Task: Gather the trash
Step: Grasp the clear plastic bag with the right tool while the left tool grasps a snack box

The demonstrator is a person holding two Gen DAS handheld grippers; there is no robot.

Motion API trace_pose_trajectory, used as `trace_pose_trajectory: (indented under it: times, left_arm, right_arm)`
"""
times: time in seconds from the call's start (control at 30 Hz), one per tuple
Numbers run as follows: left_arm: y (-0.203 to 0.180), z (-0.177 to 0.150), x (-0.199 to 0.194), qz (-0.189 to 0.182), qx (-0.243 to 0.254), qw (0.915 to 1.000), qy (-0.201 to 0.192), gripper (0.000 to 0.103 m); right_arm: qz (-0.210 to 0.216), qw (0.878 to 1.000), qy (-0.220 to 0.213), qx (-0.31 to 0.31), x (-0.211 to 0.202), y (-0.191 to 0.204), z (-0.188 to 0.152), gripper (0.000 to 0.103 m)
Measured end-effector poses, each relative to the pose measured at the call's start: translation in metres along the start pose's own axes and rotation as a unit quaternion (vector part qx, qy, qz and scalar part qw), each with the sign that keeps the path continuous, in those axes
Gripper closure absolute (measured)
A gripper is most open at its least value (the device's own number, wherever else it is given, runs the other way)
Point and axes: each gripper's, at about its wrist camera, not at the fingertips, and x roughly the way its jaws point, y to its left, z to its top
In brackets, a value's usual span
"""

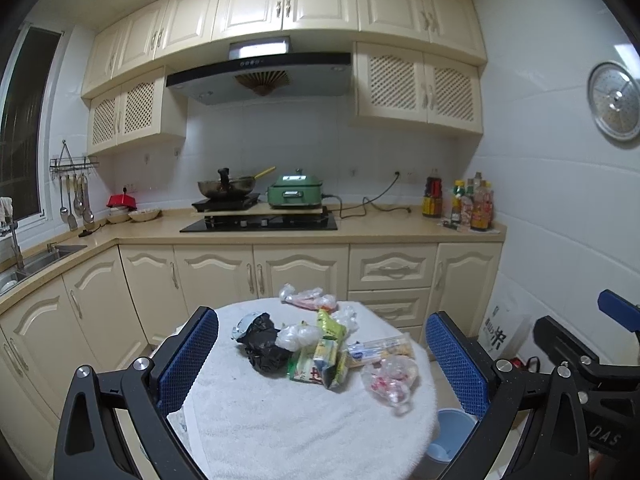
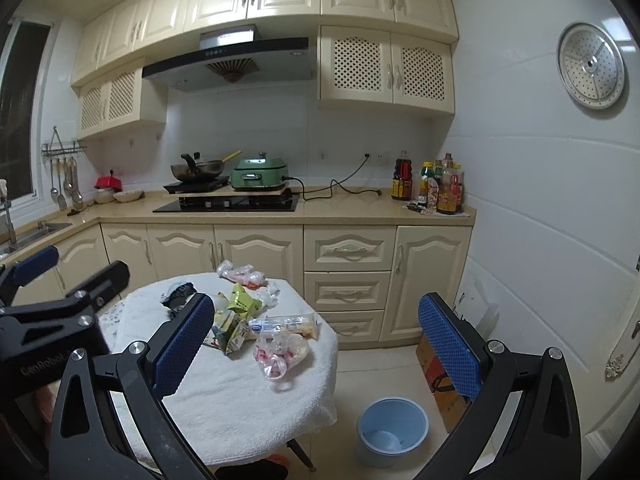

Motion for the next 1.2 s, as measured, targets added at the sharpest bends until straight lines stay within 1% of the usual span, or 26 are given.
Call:
trace_pose_trajectory:
  times: [0.1, 0.2, 0.23, 0.27, 0.33, 0.4, 0.47, 0.53, 0.6, 0.73, 0.8, 0.83, 0.9, 0.93, 1.0, 1.03, 1.13, 1.2]
  left_arm:
    - [0.013, -0.002, 0.039, 0.01, -0.001, 0.9994, 0.035, 0.001]
    - [0.03, -0.011, 0.089, 0.012, -0.012, 0.9958, 0.09, 0.001]
    - [0.037, -0.016, 0.108, 0.018, -0.015, 0.9933, 0.113, 0.001]
    - [0.041, -0.018, 0.122, 0.022, -0.017, 0.991, 0.131, 0.001]
    - [0.05, -0.026, 0.157, 0.035, -0.024, 0.9838, 0.174, 0.001]
    - [0.054, -0.03, 0.18, 0.04, -0.026, 0.9785, 0.201, 0.001]
    - [0.055, -0.034, 0.203, 0.043, -0.027, 0.9729, 0.226, 0.001]
    - [0.054, -0.034, 0.221, 0.042, -0.027, 0.9683, 0.245, 0.001]
    - [0.052, -0.035, 0.238, 0.044, -0.029, 0.9654, 0.255, 0.001]
    - [0.046, -0.038, 0.267, 0.042, -0.028, 0.9634, 0.263, 0.001]
    - [0.041, -0.04, 0.283, 0.033, -0.028, 0.9623, 0.268, 0.001]
    - [0.036, -0.041, 0.292, 0.027, -0.029, 0.9617, 0.271, 0.001]
    - [0.03, -0.043, 0.308, 0.014, -0.033, 0.9612, 0.273, 0.001]
    - [0.029, -0.045, 0.314, 0.011, -0.034, 0.9609, 0.274, 0.001]
    - [0.022, -0.048, 0.33, 0.004, -0.034, 0.9592, 0.281, 0.002]
    - [0.017, -0.049, 0.338, 0.001, -0.031, 0.9595, 0.28, 0.002]
    - [0.005, -0.052, 0.357, -0.003, -0.021, 0.959, 0.283, 0.011]
    - [-0.003, -0.055, 0.367, -0.001, -0.014, 0.9584, 0.285, 0.025]
  right_arm:
    - [0.002, 1.0, 0.021, 0.0, 0.03, -0.003, -0.007, 0.0]
    - [0.019, 0.998, 0.055, 0.004, 0.072, -0.006, -0.022, 0.0]
    - [0.026, 0.997, 0.079, 0.006, 0.094, -0.006, -0.031, 0.0]
    - [0.03, 0.995, 0.093, 0.008, 0.108, -0.006, -0.037, 0.0]
    - [0.05, 0.992, 0.119, 0.014, 0.136, -0.004, -0.052, 0.0]
    - [0.077, 0.986, 0.148, 0.022, 0.169, 0.0, -0.069, 0.0]
    - [0.093, 0.982, 0.165, 0.024, 0.194, 0.005, -0.083, 0.0]
    - [0.095, 0.978, 0.184, 0.018, 0.22, 0.011, -0.093, 0.0]
    - [0.099, 0.975, 0.199, 0.013, 0.243, 0.017, -0.103, 0.0]
    - [0.11, 0.967, 0.228, 0.017, 0.287, 0.02, -0.118, 0.0]
    - [0.12, 0.965, 0.232, 0.027, 0.297, 0.018, -0.121, 0.001]
    - [0.138, 0.962, 0.231, 0.04, 0.302, 0.015, -0.122, 0.008]
    - [0.159, 0.958, 0.23, 0.056, 0.305, 0.011, -0.123, 0.02]
    - [0.168, 0.956, 0.234, 0.059, 0.308, 0.009, -0.123, 0.025]
    - [0.195, 0.948, 0.241, 0.07, 0.312, 0.003, -0.126, 0.028]
    - [0.2, 0.947, 0.24, 0.076, 0.311, 0.0, -0.126, 0.031]
    - [0.208, 0.946, 0.225, 0.11, 0.304, -0.017, -0.126, 0.033]
    - [0.211, 0.945, 0.215, 0.129, 0.297, -0.029, -0.126, 0.034]
